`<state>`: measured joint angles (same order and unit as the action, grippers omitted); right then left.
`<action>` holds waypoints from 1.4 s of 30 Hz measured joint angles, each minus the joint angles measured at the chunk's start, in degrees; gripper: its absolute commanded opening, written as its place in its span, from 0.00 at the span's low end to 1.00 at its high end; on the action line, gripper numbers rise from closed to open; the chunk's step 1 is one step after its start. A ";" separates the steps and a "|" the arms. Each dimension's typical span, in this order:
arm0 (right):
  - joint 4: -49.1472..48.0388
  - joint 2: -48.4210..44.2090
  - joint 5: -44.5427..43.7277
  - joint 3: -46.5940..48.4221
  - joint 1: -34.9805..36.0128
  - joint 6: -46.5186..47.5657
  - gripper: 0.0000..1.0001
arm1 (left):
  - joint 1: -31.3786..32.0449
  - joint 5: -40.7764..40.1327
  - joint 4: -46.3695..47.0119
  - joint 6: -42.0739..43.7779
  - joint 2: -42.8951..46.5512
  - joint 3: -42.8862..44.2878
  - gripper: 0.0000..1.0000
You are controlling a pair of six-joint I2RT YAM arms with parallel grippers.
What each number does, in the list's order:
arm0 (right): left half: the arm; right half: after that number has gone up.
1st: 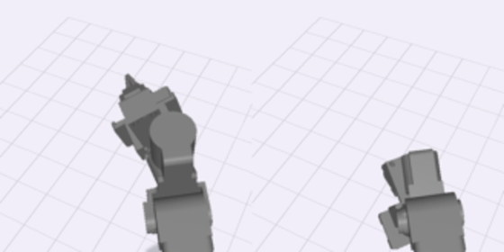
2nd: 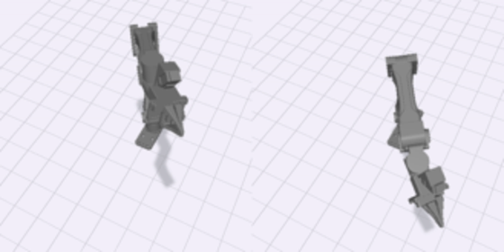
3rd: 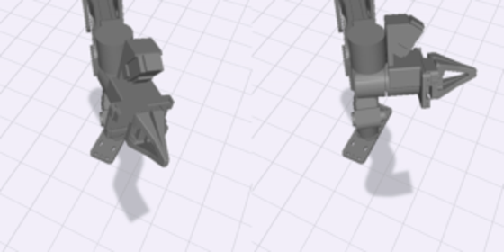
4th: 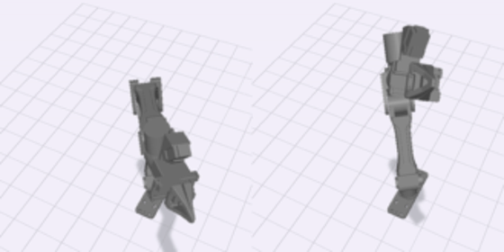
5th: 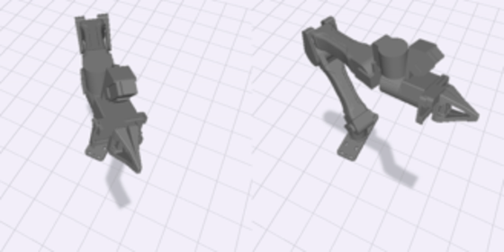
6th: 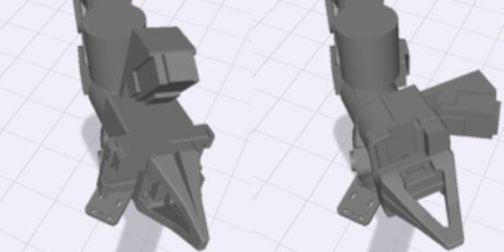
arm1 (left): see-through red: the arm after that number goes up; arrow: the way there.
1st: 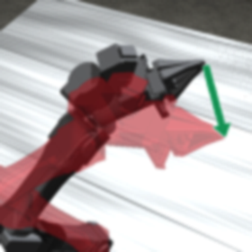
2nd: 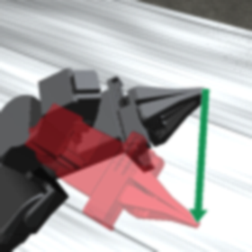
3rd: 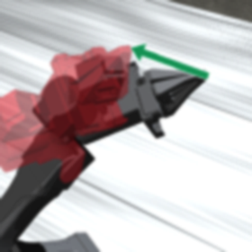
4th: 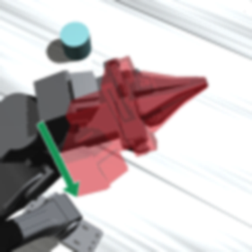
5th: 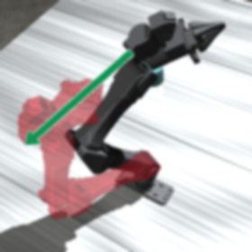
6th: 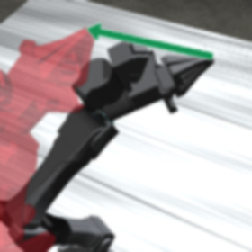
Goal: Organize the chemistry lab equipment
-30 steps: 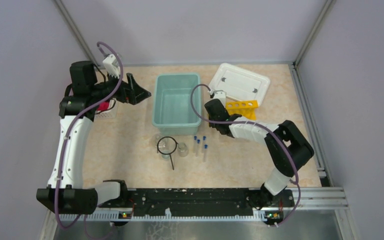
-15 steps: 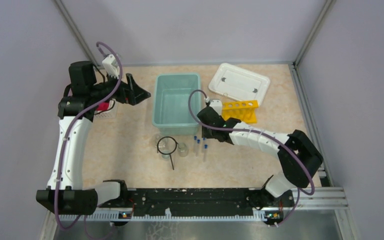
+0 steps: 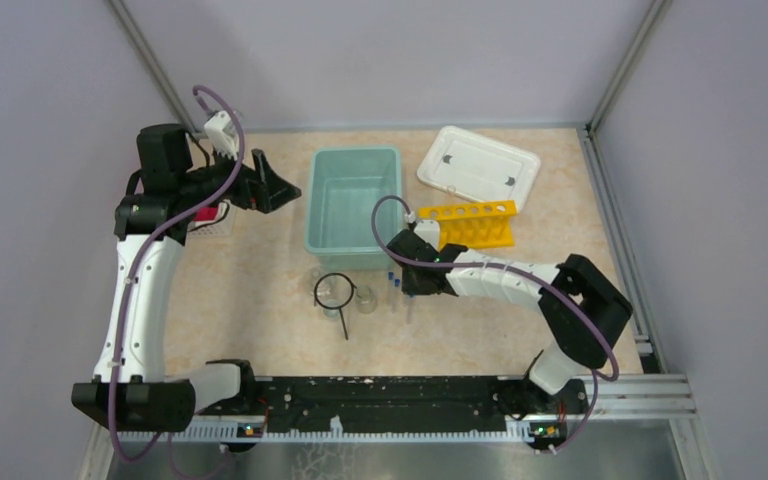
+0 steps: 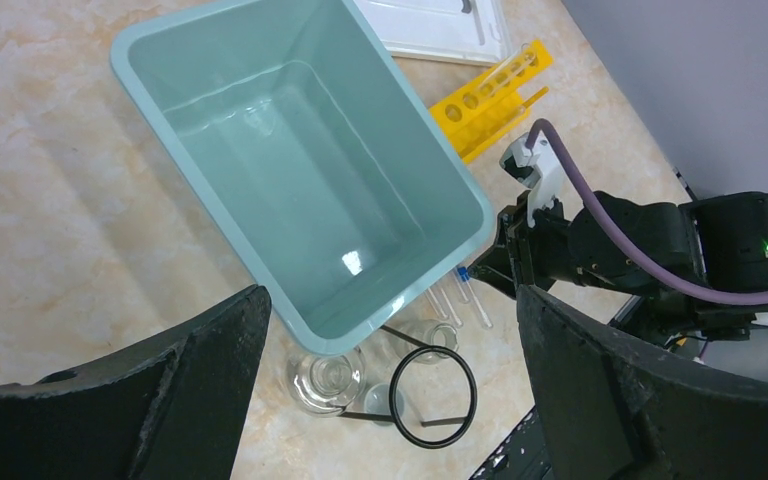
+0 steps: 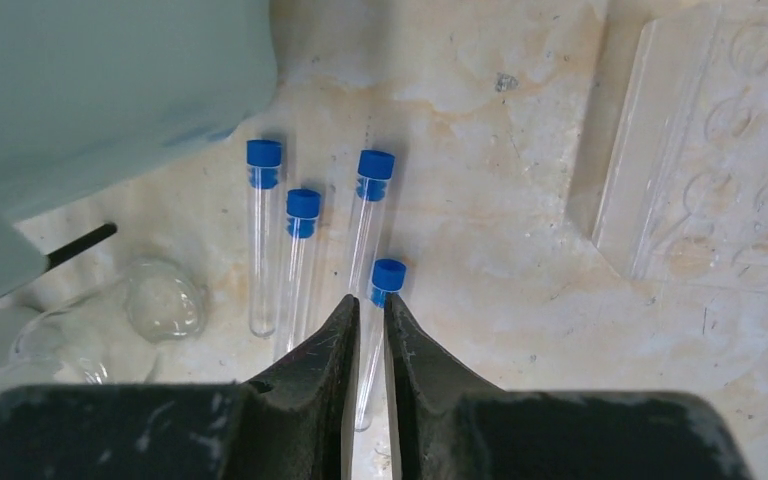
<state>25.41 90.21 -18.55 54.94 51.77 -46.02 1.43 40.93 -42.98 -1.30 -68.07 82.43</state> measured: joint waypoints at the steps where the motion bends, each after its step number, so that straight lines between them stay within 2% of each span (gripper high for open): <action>1: 0.15 0.11 -0.02 -0.24 0.09 -0.26 0.14 | 0.00 0.00 -0.02 0.22 0.00 0.00 0.99; 13: -0.15 2.84 1.14 -1.68 0.15 -1.16 0.19 | 0.00 0.07 -0.79 1.36 0.00 0.15 0.99; 25: -0.83 4.55 1.22 -1.60 0.20 -1.18 0.20 | 0.00 0.26 -0.87 1.62 -0.02 0.37 0.99; 28: -0.87 4.55 1.14 -1.60 0.20 -1.20 0.16 | 0.00 0.55 -1.03 2.08 -0.02 0.39 0.99; 33: -0.28 4.33 0.72 -1.57 0.24 -1.16 0.02 | 0.00 1.53 -1.20 2.69 0.00 0.39 0.99; 37: 3.08 0.13 -0.11 -1.55 0.26 -1.07 0.00 | -0.04 3.98 -1.14 2.71 0.50 0.26 0.99; 42: 6.40 -12.15 -2.58 3.13 1.81 -0.50 0.00 | -0.09 9.16 -0.79 2.14 1.88 -0.15 0.99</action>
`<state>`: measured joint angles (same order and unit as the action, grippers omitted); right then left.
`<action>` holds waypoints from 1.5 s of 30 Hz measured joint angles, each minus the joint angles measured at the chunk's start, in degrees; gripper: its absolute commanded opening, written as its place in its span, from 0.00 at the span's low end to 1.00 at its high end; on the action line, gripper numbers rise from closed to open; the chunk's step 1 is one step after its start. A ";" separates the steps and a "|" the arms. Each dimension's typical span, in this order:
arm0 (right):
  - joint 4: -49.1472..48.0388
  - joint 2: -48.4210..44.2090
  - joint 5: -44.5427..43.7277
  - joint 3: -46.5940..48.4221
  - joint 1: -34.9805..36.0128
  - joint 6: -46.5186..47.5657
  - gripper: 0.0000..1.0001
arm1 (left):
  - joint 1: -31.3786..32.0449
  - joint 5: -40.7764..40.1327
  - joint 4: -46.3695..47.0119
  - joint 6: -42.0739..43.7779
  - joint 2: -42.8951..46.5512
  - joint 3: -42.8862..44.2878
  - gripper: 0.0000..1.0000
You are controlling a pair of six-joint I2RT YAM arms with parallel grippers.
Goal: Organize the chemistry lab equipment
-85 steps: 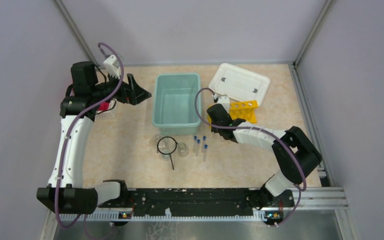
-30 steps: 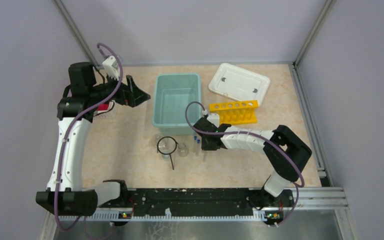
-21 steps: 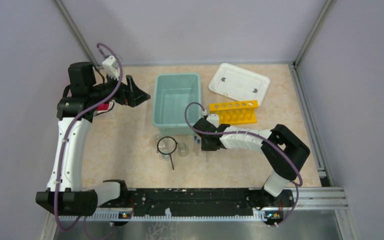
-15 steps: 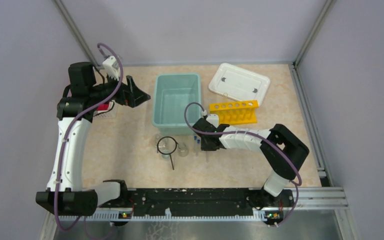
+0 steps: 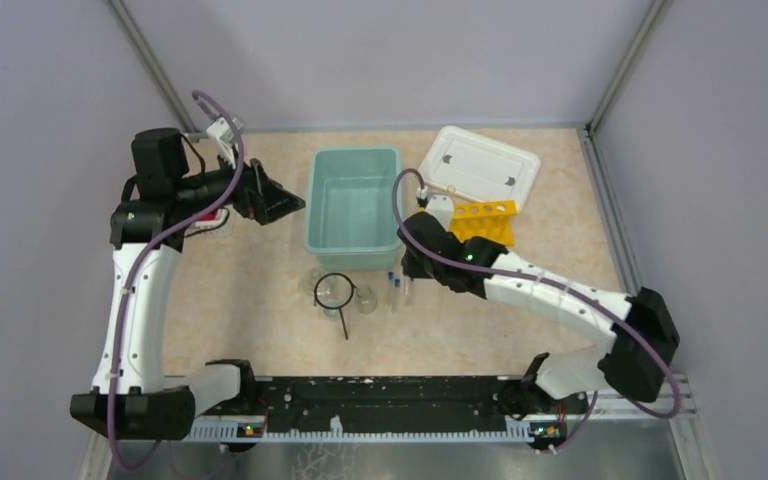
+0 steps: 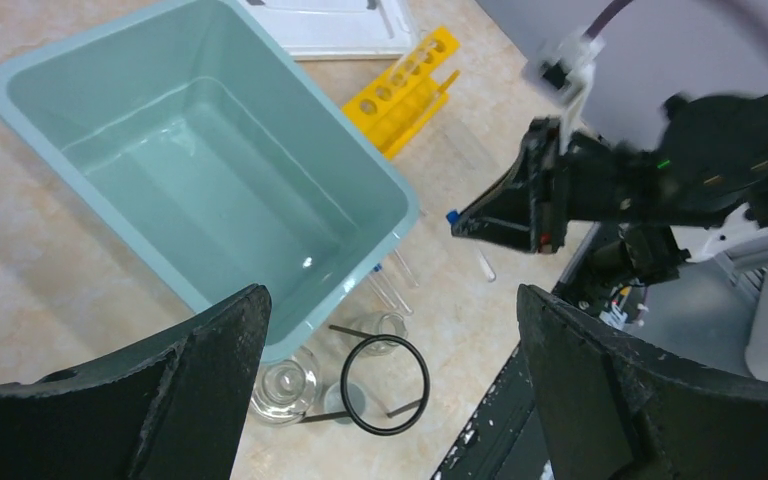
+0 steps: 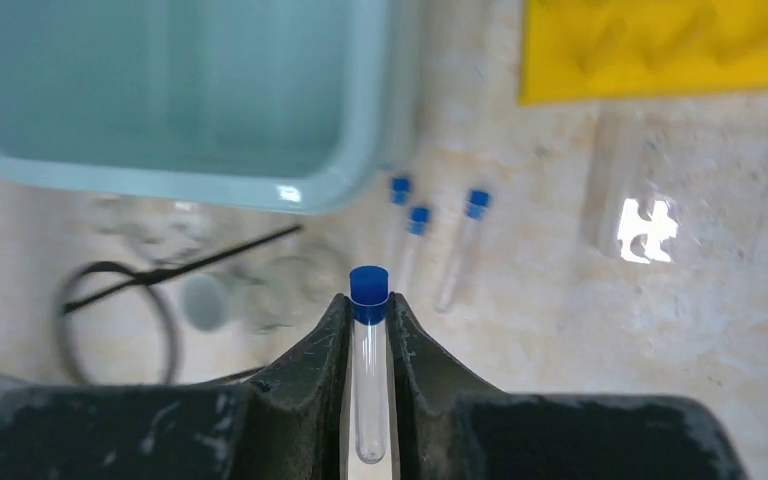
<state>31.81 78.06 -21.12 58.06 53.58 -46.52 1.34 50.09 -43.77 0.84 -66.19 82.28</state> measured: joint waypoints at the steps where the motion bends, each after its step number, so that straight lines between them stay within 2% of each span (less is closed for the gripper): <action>1: 0.11 -2.19 -0.72 2.36 0.66 0.13 0.00 | 0.00 1.18 0.13 0.00 0.20 -0.35 0.99; 5: -0.72 -6.16 -2.56 9.86 3.08 1.33 0.00 | 0.15 5.66 0.24 0.24 0.59 -2.89 0.99; 9: -4.02 -6.19 -3.34 15.34 5.22 2.89 0.00 | 1.84 8.90 0.76 0.17 0.74 -6.25 0.99; 16: -12.04 1.44 -4.59 25.00 9.03 5.68 0.00 | 7.39 10.67 3.34 -0.61 1.99 -10.38 0.99; 19: -15.19 3.89 -5.14 26.27 10.67 6.75 0.00 | 8.33 10.86 4.42 -0.83 2.12 -10.45 0.94; 26: -19.82 5.05 -5.88 26.27 12.37 8.00 0.00 | 8.76 11.06 5.14 -1.16 2.38 -11.23 0.73; 35: -22.49 5.35 -6.10 26.36 12.70 8.09 0.00 | 9.09 12.15 5.07 -1.20 2.08 -11.23 0.35; 40: -22.82 5.99 -6.36 26.38 12.70 8.61 0.01 | 9.20 12.52 4.74 -1.40 1.97 -11.23 0.08; 42: -22.80 5.99 -6.49 26.53 12.76 8.92 0.14 | 8.87 12.15 4.70 -1.29 1.66 -11.23 0.01; 45: -20.11 6.69 -6.45 28.46 12.76 8.92 0.35 | 8.90 11.80 4.28 -0.28 1.64 -11.15 0.00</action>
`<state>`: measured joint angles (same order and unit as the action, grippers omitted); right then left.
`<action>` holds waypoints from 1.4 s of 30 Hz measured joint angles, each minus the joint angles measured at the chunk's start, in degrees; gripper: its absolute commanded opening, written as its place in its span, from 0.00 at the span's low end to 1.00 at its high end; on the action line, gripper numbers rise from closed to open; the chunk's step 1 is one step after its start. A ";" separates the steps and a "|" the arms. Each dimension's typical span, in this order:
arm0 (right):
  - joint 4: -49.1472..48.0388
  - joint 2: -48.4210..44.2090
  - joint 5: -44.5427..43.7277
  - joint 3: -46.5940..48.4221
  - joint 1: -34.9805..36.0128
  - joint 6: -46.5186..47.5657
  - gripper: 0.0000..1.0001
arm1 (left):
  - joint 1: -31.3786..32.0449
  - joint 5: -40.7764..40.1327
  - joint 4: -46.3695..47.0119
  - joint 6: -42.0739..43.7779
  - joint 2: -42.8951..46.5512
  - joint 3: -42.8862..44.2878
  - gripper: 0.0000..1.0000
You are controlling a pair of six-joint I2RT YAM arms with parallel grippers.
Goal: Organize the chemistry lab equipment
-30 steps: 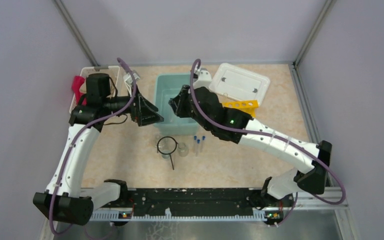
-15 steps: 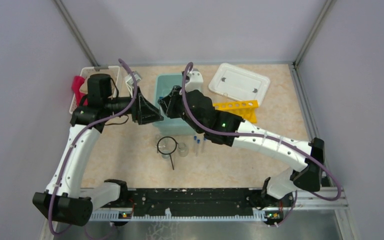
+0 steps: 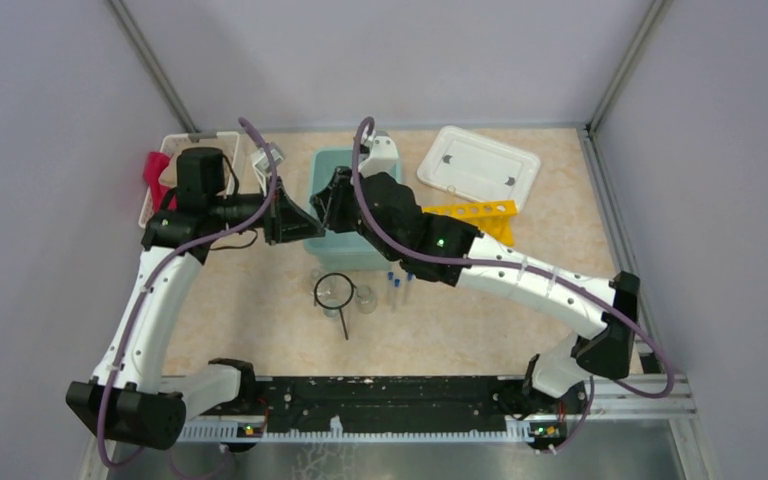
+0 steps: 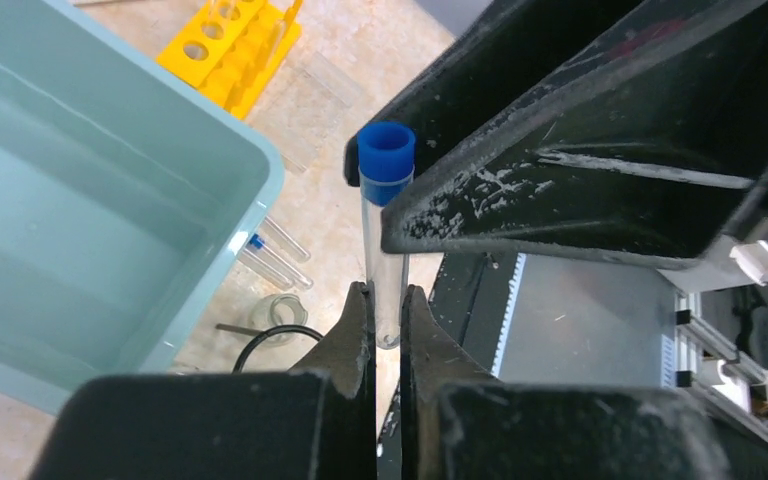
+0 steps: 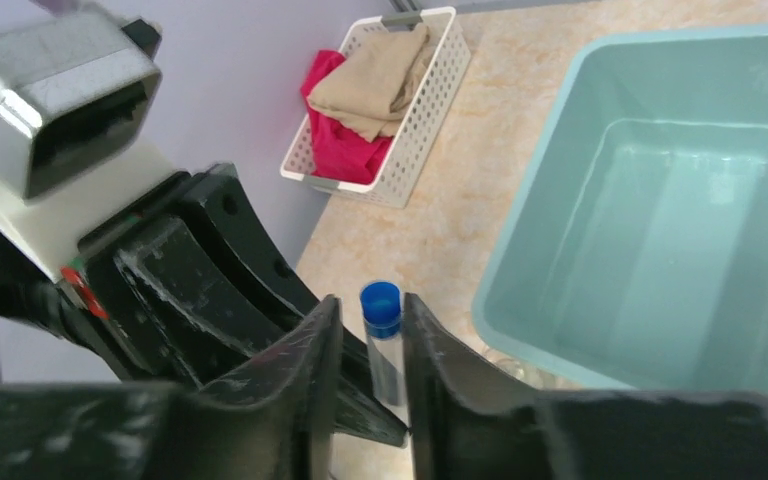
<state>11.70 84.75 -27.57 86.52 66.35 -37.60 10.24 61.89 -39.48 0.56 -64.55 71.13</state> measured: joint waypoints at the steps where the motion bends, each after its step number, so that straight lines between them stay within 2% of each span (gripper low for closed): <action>1: 2.23 1.01 0.28 2.29 -0.02 -0.07 0.39 | 0.04 -0.17 -0.09 1.01 0.02 0.13 0.00; 8: 16.68 6.95 6.60 16.20 -1.81 -0.98 0.43 | 0.33 -2.45 -2.40 9.16 0.39 2.27 0.00; 13: 22.08 7.04 9.97 16.68 -2.14 -1.03 0.41 | 0.39 -3.56 -3.26 12.83 0.94 2.36 0.00; 20: 23.80 7.21 12.94 16.79 -3.02 -0.98 0.37 | 0.63 -4.74 -5.14 17.00 1.27 2.34 0.00; 27: 25.77 9.20 16.17 20.94 -4.33 -0.74 0.36 | 0.76 -5.46 -5.66 20.61 2.89 2.34 0.00; 33: 26.18 11.02 17.09 23.23 -4.72 0.13 0.27 | 1.03 -5.79 -6.05 21.94 2.93 2.34 0.00; 39: 26.97 11.72 17.55 23.56 -4.79 1.01 0.07 | 1.05 -6.23 -6.73 22.29 2.93 2.34 0.00; 40: 27.30 11.72 17.53 23.56 -4.85 1.18 0.02 | 1.05 -6.32 -6.93 22.29 2.97 2.34 0.08; 42: 27.41 11.72 17.53 23.56 -4.92 1.55 0.00 | 1.22 -6.56 -6.97 22.25 2.97 2.34 0.52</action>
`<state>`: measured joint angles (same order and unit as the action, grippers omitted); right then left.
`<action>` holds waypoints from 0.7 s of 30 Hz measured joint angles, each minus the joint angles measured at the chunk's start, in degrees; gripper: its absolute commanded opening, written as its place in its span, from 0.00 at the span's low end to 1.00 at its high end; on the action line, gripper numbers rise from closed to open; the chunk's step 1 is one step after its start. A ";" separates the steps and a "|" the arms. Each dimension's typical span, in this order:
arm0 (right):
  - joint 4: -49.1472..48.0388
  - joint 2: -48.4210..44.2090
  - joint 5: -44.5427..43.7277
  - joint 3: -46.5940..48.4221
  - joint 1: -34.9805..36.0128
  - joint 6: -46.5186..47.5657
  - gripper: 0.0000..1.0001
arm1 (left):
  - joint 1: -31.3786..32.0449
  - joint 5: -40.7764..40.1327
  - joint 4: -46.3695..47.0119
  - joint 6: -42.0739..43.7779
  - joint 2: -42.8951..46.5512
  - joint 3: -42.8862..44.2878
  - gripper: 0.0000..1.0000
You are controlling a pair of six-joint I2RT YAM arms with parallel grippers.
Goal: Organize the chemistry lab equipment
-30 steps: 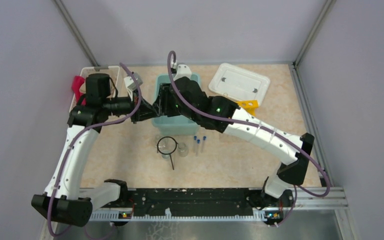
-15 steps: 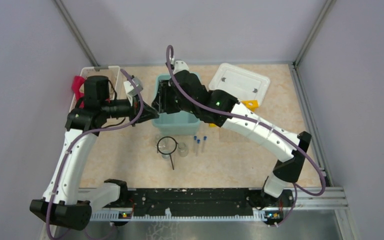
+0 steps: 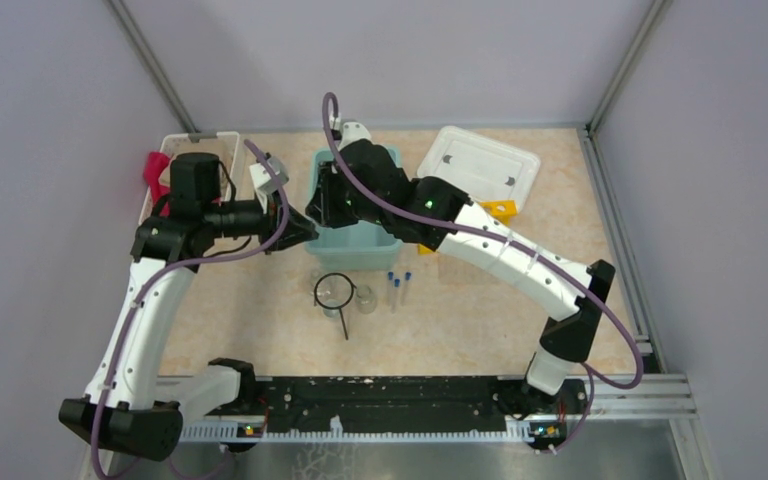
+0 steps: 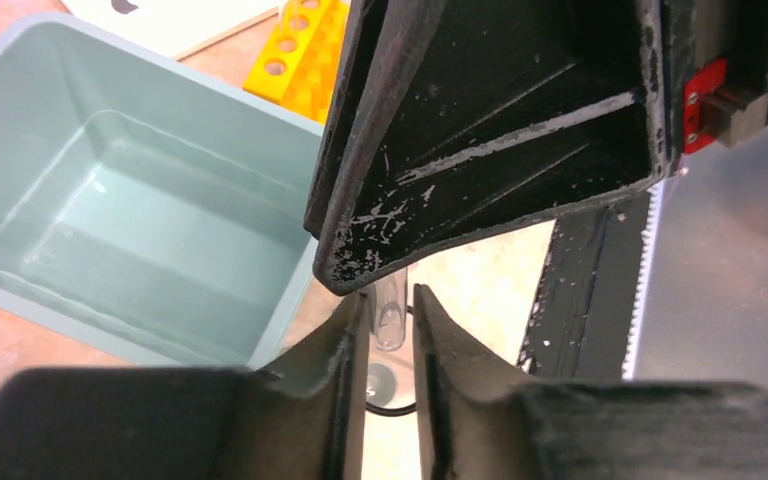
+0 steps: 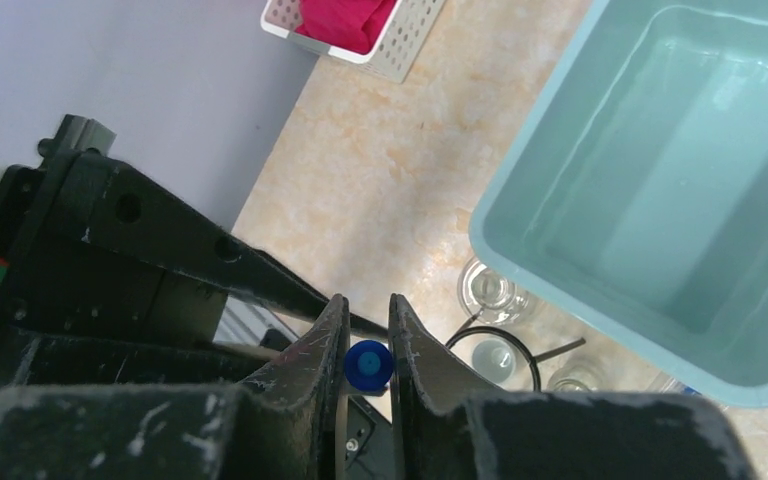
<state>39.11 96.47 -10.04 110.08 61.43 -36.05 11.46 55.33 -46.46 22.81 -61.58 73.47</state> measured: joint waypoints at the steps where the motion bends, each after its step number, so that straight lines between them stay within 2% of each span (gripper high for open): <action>1: 0.11 0.00 -0.09 0.00 -0.02 0.09 0.00 | 0.04 -0.28 0.11 0.15 -0.02 -0.02 0.71; 2: 0.37 -0.07 -0.57 -0.07 -0.07 0.15 0.00 | 0.09 -0.63 0.24 0.07 0.00 -0.02 0.92; 3: 0.59 -0.33 -1.18 -0.39 -0.13 0.42 0.00 | 0.09 -0.98 0.24 -0.22 0.00 -0.02 0.98; 8: 0.35 -8.09 -7.80 -12.48 -1.53 2.05 0.00 | 0.07 -3.39 0.52 -2.54 0.00 -0.02 0.99; 16: -4.26 -32.63 -26.75 -45.20 -7.98 4.02 0.00 | 0.07 -8.13 1.09 -8.15 -2.23 0.00 0.99; 21: -9.33 -36.28 -33.44 -58.99 -12.26 5.03 0.00 | 0.07 -12.33 1.51 -11.65 -4.26 0.00 0.99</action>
<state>29.78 60.18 -43.48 51.09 49.17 -31.03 11.53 43.00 -44.95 11.16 -65.84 73.47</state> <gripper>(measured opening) 0.148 0.988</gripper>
